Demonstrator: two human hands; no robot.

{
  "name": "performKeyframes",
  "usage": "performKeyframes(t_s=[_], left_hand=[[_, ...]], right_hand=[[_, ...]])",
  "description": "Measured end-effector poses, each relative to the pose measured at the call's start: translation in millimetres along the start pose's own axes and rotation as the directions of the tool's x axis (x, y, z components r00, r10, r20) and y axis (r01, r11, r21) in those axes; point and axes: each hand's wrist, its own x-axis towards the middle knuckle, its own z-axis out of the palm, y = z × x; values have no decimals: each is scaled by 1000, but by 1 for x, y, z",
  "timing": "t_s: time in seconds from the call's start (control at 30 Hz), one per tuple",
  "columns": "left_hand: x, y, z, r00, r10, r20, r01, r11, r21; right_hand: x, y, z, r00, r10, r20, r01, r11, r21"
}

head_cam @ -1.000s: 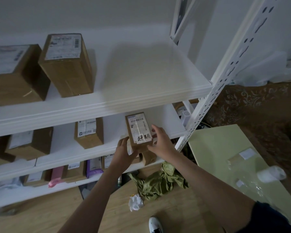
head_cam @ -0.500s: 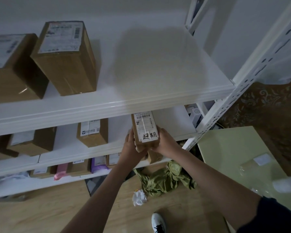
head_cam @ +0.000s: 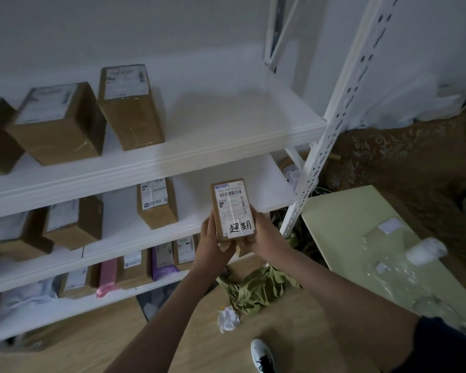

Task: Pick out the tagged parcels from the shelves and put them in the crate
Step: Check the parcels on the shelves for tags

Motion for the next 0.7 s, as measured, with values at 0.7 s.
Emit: performKeyframes(t_s=[0.7], left_hand=[[-161,-35,-161,965,16,-261,10,995,97]], right_hand=[[-80,-168,69,936,-320,148,329,944,-36]])
